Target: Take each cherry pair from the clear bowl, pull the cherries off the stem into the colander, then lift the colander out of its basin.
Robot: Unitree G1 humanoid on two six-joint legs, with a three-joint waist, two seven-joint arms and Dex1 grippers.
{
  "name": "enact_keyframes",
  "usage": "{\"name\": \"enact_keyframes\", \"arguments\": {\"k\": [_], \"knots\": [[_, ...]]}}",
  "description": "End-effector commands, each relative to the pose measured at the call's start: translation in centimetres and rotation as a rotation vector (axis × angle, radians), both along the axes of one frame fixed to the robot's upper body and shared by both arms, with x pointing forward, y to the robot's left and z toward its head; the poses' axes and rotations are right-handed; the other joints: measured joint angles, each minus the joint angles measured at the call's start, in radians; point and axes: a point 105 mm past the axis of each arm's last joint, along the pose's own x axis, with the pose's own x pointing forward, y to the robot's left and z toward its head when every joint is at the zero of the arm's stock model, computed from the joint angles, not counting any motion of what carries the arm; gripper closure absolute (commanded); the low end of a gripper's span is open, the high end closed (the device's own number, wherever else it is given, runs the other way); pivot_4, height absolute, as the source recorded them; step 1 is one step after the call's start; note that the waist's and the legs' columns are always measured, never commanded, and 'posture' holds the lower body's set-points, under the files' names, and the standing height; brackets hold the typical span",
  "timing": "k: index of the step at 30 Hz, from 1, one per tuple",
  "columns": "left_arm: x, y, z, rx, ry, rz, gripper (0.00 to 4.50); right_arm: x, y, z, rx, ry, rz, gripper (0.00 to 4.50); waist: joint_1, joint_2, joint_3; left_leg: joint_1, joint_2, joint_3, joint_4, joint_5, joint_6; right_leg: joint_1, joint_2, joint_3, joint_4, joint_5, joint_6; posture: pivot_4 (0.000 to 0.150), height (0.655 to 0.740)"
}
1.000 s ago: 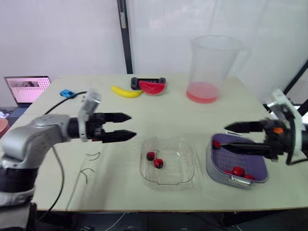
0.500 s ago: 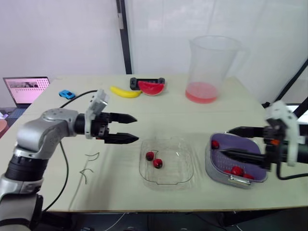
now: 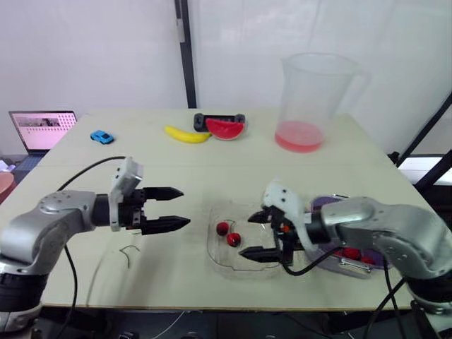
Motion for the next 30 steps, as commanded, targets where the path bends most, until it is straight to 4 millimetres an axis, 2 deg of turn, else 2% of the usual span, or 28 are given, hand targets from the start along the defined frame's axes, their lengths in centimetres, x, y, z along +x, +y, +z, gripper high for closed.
{"name": "enact_keyframes", "arguments": {"k": [1, 6, 14, 21, 24, 28, 30], "knots": [[-0.7, 0.1, 0.9, 0.006, -0.046, 0.009, 0.02, 1.0, 0.8, -1.0, -0.025, -0.028, -0.025, 0.0, -0.002, 0.0, 0.0, 0.0, 0.0, 0.0, 0.0, 0.0, 0.0, -0.001, 0.0, 0.0, 0.001, 0.0, 0.0, 0.15, 0.74], [-0.9, 0.4, 0.7, 0.012, -0.048, 0.034, 0.02, 2.3, 2.2, -1.6, -0.053, -0.056, -0.04, 0.0, -0.003, 0.0, 0.0, 0.0, 0.0, 0.0, -0.001, 0.0, 0.0, -0.002, 0.0, 0.0, 0.002, 0.0, 0.0, 0.15, 0.74], [-1.5, 0.7, 0.5, 0.034, -0.037, 0.048, 0.02, 3.3, 2.3, -2.9, -0.143, -0.068, -0.065, 0.0, -0.003, 0.0, 0.0, 0.0, 0.0, 0.0, -0.001, 0.0, -0.001, -0.002, 0.0, 0.001, 0.003, 0.0, 0.0, 0.15, 0.74], [-1.6, 0.2, 0.6, 0.018, -0.042, 0.033, 0.02, 4.3, 3.1, -3.6, -0.176, -0.079, -0.093, 0.0, -0.003, 0.0, 0.0, 0.0, -0.001, 0.001, -0.001, 0.0, -0.001, -0.003, 0.0, 0.001, 0.003, 0.0, 0.0, 0.15, 0.74], [-1.5, 0.2, 0.6, 0.017, -0.048, 0.032, 0.0, 4.2, 3.1, -3.9, -0.192, -0.053, -0.092, 0.92, -0.003, 0.0, 0.0, 0.0, -0.001, 0.001, -0.001, 0.0, -0.001, -0.003, 0.0, 0.001, 0.003, 0.0, 0.0, 0.15, 0.74], [-1.4, 0.0, 1.0, 0.003, -0.055, 0.027, 0.0, 4.3, 2.8, -4.2, -0.224, -0.041, -0.118, 2.92, -0.003, 0.0, 0.0, 0.0, -0.001, 0.001, -0.001, 0.0, -0.001, -0.003, 0.0, 0.001, 0.004, 0.0, 0.0, 0.15, 0.74], [-1.3, 0.0, 1.0, 0.005, -0.054, 0.026, 0.0, 4.3, 2.9, -4.2, -0.234, -0.044, -0.119, 3.77, -0.004, 0.0, 0.0, 0.0, -0.001, 0.001, -0.001, 0.0, -0.001, -0.003, 0.0, 0.001, 0.004, 0.0, 0.0, 0.15, 0.74]]}}
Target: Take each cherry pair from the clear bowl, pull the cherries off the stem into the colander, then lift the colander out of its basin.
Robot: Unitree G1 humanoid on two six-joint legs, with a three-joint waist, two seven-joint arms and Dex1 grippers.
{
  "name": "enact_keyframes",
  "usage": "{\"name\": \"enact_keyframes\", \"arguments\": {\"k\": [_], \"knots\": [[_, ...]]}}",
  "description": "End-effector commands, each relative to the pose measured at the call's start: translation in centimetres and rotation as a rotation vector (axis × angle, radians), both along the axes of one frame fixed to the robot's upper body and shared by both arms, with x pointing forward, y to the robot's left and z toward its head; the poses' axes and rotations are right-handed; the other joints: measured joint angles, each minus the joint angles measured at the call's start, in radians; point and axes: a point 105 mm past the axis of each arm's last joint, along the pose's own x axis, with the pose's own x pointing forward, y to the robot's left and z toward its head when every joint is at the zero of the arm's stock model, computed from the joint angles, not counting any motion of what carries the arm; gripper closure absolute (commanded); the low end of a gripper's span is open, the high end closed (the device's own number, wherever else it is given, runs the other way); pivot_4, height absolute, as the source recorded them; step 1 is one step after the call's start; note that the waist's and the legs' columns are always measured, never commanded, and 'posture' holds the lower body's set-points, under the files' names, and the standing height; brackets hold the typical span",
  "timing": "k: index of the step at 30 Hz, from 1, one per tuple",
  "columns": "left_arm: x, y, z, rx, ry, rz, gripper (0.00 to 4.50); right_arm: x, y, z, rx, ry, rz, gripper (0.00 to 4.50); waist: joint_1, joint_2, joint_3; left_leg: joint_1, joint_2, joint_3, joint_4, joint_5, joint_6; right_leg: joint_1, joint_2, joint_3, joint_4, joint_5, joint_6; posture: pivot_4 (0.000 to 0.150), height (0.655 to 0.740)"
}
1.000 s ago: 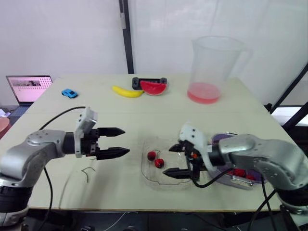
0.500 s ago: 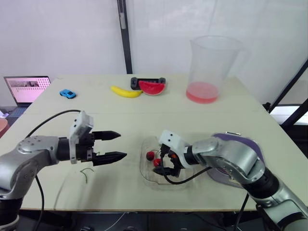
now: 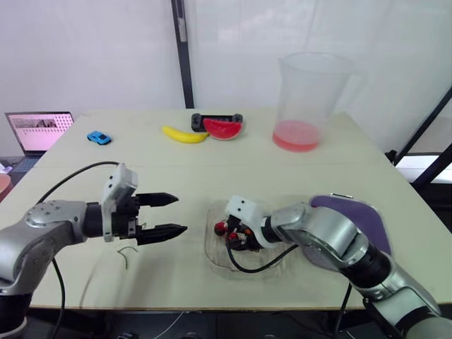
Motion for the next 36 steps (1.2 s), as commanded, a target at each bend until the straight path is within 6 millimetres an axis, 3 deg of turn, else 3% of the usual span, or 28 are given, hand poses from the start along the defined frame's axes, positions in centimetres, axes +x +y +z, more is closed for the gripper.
{"name": "enact_keyframes", "arguments": {"k": [1, 6, 11, 15, 19, 26, 36], "knots": [[-0.1, -0.1, 0.8, -0.009, -0.038, -0.01, 0.0, 0.1, 0.4, 0.7, -0.006, -0.029, 0.008, 3.77, 0.0, 0.0, 0.0, 0.0, 0.0, 0.0, 0.0, 0.0, 0.0, 0.0, 0.0, 0.0, 0.0, 0.0, 0.0, 0.15, 0.74], [0.1, -0.2, 0.9, -0.013, -0.041, -0.008, 0.0, 0.1, 0.4, 1.7, 0.002, -0.067, 0.024, 3.77, 0.0, 0.0, 0.0, 0.0, 0.0, 0.0, 0.0, 0.0, 0.0, -0.001, 0.0, 0.0, 0.003, 0.0, 0.0, 0.15, 0.74], [0.6, -0.4, 1.6, -0.065, -0.05, -0.009, 0.0, -1.1, 0.1, 6.0, 0.055, -0.187, 0.146, 3.77, 0.002, 0.0, 0.0, 0.0, 0.0, 0.0, 0.0, 0.0, 0.0, -0.001, 0.0, 0.0, 0.003, 0.0, 0.0, 0.15, 0.74], [1.2, -0.9, 2.5, -0.142, -0.049, -0.016, 0.0, -1.7, -1.4, 8.9, 0.05, -0.355, 0.221, 3.77, 0.004, 0.0, 0.0, 0.0, 0.0, 0.0, 0.0, 0.0, 0.0, -0.001, 0.0, -0.001, 0.003, 0.0, 0.0, 0.15, 0.74], [2.9, -2.0, 3.9, -0.24, -0.036, -0.007, 0.0, -1.2, -2.1, 11.5, 0.037, -0.679, 0.245, 3.77, 0.006, -0.001, 0.0, 0.0, -0.002, 0.0, 0.001, 0.0, 0.0, -0.001, 0.0, -0.001, 0.003, 0.0, 0.0, 0.15, 0.74], [3.6, -3.9, 5.6, -0.303, -0.02, -0.095, 0.0, -0.8, -2.5, 10.8, -0.217, -1.123, 0.367, 3.77, -0.001, -0.001, 0.0, 0.0, -0.002, 0.002, 0.001, 0.0, 0.0, -0.002, 0.0, 0.0, 0.004, 0.0, 0.0, 0.15, 0.74], [5.3, -7.2, 5.4, -0.261, -0.01, -0.179, 0.0, -2.2, -1.4, 10.3, -0.4, -1.455, 0.552, 3.77, 0.005, -0.001, 0.0, 0.0, -0.003, 0.002, 0.001, 0.002, -0.004, -0.002, 0.0, 0.0, 0.004, 0.0, 0.0, 0.15, 0.74]]}}
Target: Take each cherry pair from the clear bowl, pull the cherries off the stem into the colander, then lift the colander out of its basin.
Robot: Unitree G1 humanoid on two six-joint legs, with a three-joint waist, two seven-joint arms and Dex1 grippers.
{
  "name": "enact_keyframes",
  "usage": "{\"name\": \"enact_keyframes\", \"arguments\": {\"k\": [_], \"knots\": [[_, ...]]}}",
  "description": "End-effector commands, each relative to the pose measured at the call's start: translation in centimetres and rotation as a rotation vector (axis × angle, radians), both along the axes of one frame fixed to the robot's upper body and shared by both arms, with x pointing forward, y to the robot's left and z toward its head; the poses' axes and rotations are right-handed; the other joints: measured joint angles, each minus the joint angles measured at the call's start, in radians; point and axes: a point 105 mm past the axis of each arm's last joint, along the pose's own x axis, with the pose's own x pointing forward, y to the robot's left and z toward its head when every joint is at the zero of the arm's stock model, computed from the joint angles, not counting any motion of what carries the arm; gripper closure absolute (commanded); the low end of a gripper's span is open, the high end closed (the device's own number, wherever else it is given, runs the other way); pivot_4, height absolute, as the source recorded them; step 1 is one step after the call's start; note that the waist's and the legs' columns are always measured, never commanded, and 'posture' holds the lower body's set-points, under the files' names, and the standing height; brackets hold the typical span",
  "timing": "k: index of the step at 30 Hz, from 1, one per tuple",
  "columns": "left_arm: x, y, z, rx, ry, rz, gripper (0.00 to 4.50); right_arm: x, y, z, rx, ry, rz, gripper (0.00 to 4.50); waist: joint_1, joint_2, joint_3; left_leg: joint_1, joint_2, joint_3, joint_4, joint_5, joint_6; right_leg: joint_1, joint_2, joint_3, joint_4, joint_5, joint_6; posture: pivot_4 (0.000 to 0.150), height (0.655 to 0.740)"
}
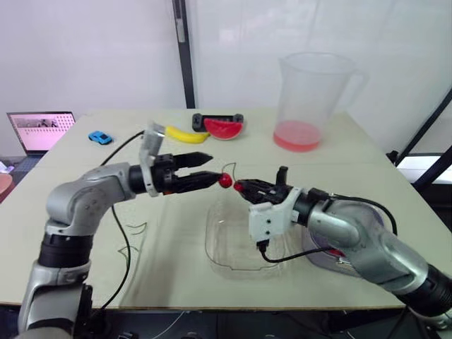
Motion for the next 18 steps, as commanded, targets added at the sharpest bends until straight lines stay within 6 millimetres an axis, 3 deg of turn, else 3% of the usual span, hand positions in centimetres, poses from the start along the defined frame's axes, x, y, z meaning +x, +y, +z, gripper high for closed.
{"name": "enact_keyframes", "arguments": {"k": [1, 8, 18], "knots": [[0.6, -0.7, 1.0, 0.025, -0.048, 0.008, 0.0, -0.7, 0.2, 0.5, -0.081, -0.105, 0.048, 3.77, -0.001, 0.0, 0.0, 0.0, 0.0, 0.0, 0.0, 0.0, 0.0, 0.0, 0.0, 0.0, 0.0, 0.0, 0.0, 0.15, 0.74], [0.6, -1.8, 1.7, 0.094, -0.073, -0.017, 0.0, -0.8, 0.1, 0.7, -0.128, -0.141, 0.07, 3.77, -0.004, 0.0, 0.0, 0.0, 0.0, 0.0, 0.0, 0.002, -0.004, 0.0, 0.0, 0.0, 0.0, 0.0, 0.0, 0.15, 0.74], [-0.3, -1.5, 0.6, 0.219, -0.071, -0.023, 0.0, -0.2, -0.6, 0.8, -0.19, -0.179, 0.043, 3.77, -0.003, 0.0, 0.0, 0.0, 0.0, -0.001, 0.0, 0.003, -0.004, 0.0, 0.001, 0.0, 0.0, 0.0, 0.0, 0.15, 0.74]]}}
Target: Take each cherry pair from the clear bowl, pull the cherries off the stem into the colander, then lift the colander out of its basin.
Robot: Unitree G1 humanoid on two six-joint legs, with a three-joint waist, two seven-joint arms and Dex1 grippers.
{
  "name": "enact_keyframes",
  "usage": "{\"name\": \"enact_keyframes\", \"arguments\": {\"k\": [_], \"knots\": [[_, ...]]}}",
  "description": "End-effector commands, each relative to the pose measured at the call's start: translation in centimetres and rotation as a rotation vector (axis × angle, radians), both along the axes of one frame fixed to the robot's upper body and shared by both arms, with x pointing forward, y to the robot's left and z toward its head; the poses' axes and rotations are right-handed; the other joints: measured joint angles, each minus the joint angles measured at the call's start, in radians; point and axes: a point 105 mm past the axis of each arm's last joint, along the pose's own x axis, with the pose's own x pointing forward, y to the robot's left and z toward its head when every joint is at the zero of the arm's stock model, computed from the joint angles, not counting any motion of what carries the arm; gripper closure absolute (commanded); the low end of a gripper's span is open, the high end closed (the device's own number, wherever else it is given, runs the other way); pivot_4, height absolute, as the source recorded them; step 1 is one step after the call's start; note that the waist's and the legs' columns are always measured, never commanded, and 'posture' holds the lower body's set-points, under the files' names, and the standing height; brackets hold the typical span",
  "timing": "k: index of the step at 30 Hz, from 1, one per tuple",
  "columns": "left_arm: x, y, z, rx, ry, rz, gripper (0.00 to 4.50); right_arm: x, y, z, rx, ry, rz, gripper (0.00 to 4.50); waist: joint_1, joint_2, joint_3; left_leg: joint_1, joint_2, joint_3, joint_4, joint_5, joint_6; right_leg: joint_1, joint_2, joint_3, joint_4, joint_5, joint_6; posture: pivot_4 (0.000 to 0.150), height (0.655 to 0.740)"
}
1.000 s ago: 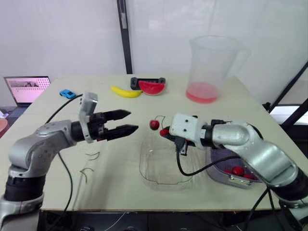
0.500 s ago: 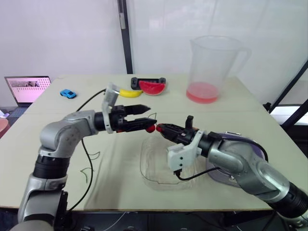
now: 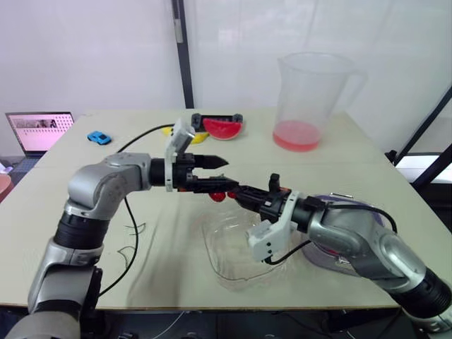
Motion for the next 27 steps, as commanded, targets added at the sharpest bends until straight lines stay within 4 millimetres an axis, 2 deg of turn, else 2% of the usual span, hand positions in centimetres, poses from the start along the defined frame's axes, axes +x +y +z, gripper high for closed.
{"name": "enact_keyframes", "arguments": {"k": [1, 8, 11, 18, 23, 27], "knots": [[-0.7, -0.3, 0.7, 0.013, -0.044, -0.023, 0.0, 0.1, -0.4, 0.9, -0.007, -0.046, -0.015, 3.77, 0.001, 0.0, 0.0, 0.0, 0.0, 0.0, 0.0, 0.0, 0.0, 0.0, 0.0, 0.0, 0.0, 0.0, 0.0, 0.15, 0.74], [-0.8, -0.7, 1.1, -0.003, -0.051, -0.029, 0.0, 0.1, -0.4, 1.0, -0.007, -0.036, -0.023, 3.77, 0.0, 0.0, 0.0, 0.0, 0.0, 0.0, 0.0, 0.0, 0.0, 0.0, 0.0, 0.0, 0.0, 0.0, 0.0, 0.15, 0.74], [-0.8, -0.7, 1.2, -0.009, -0.048, -0.03, 0.81, 0.2, -0.5, 1.1, -0.006, -0.036, -0.027, 3.81, 0.0, 0.0, 0.0, 0.0, 0.0, 0.0, 0.0, 0.0, 0.0, 0.0, 0.0, 0.0, 0.0, 0.0, 0.0, 0.15, 0.74], [-0.9, -1.2, 1.0, 0.001, -0.043, -0.053, 4.3, 0.1, -0.4, 1.4, -0.002, -0.045, -0.021, 3.81, 0.001, 0.0, 0.0, 0.0, 0.0, 0.0, 0.0, 0.0, 0.0, 0.0, 0.0, 0.0, 0.0, 0.0, 0.0, 0.15, 0.74], [-0.8, -1.6, 1.1, -0.018, -0.043, -0.052, 4.41, 0.1, -0.3, 1.4, -0.001, -0.037, -0.018, 3.81, 0.001, 0.0, 0.0, 0.0, 0.0, 0.0, 0.0, 0.0, 0.0, 0.0, 0.0, 0.0, 0.0, 0.0, 0.0, 0.15, 0.74], [-0.7, -1.5, 1.1, -0.024, -0.041, -0.046, 4.41, -0.2, -0.4, 0.8, 0.051, 0.074, -0.016, 3.81, 0.0, 0.0, 0.0, 0.0, 0.0, 0.0, 0.0, 0.0, 0.0, 0.0, 0.0, 0.0, 0.0, 0.0, 0.0, 0.15, 0.74]]}}
